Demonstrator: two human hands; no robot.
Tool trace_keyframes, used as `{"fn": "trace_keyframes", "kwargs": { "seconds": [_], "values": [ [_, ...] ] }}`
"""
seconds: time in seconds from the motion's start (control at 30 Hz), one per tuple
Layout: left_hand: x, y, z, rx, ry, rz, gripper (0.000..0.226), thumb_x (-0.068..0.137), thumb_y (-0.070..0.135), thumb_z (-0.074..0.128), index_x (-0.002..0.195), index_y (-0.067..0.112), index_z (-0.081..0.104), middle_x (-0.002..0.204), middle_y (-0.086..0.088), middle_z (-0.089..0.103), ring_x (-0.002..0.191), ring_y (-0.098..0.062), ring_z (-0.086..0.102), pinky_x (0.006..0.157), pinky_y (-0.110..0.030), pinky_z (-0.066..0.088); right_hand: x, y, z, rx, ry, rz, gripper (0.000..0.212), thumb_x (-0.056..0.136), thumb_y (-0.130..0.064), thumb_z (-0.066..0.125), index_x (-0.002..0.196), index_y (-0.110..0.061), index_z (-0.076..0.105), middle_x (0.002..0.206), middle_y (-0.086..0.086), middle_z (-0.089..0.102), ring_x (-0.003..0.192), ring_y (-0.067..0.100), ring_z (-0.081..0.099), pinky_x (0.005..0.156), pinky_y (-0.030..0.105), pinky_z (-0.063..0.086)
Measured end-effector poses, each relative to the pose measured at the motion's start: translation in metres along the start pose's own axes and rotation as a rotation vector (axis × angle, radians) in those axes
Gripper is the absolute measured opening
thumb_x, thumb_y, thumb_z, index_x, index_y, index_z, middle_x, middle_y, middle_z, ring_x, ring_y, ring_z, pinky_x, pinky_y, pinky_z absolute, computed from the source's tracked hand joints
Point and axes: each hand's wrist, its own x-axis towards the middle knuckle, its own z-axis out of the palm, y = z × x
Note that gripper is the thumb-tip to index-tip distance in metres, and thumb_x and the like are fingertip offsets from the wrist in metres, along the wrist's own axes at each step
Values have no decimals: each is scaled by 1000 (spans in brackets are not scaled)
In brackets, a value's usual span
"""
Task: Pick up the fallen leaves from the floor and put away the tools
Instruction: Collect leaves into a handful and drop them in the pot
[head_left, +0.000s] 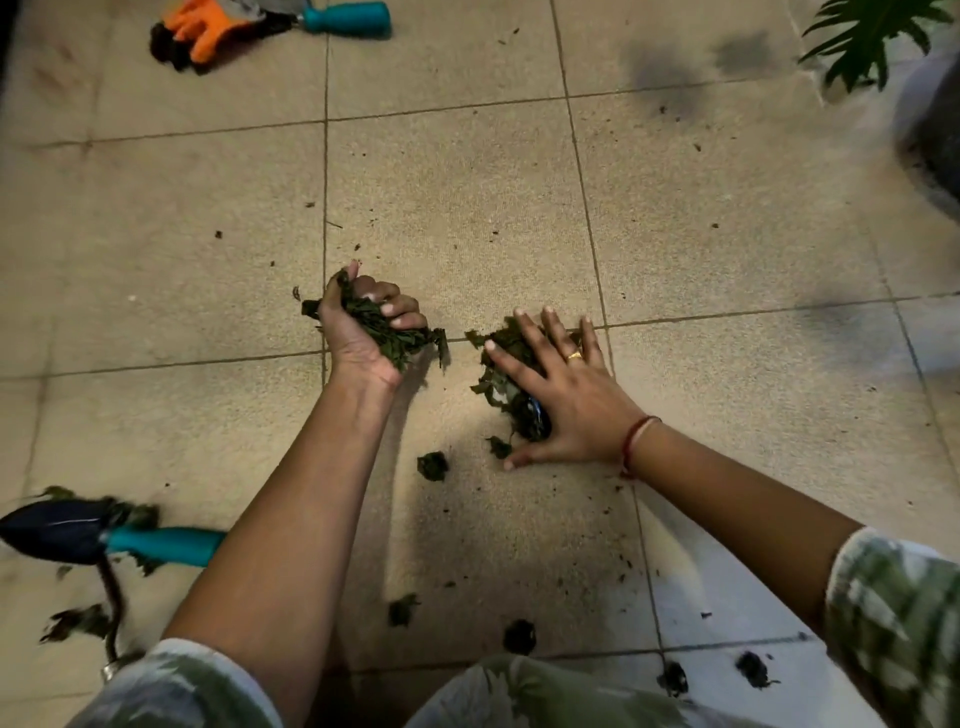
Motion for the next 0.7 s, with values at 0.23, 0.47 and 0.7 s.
{"fn": "trace_keyframes", "kwargs": {
  "seconds": [0.23, 0.47, 0.7],
  "values": [
    [-1, 15, -15, -30, -8, 3, 62, 95, 37, 35, 37, 19, 46, 40, 10, 45, 33, -7, 41, 35, -12, 31, 32, -39, 0, 68, 4, -230, 115, 61, -91, 43, 151, -30, 5, 157, 15, 15, 145, 32, 6, 114, 53, -10],
    [-3, 22, -27, -23, 36, 26, 45, 81, 33, 49, 39, 18, 47, 41, 9, 46, 34, -8, 42, 37, -11, 31, 25, -95, 26, 60, 113, -130, 97, 74, -82, 42, 147, -19, 27, 141, 14, 39, 136, 34, 29, 116, 53, 13],
    [-11, 28, -32, -26, 51, 65, 41, 77, 33, 50, 39, 18, 47, 41, 9, 46, 34, -8, 42, 37, -11, 31, 35, -99, 29, 139, 325, -225, 48, 81, -50, 62, 111, -17, 45, 126, 17, 50, 122, 35, 46, 112, 46, 27]
  ]
}}
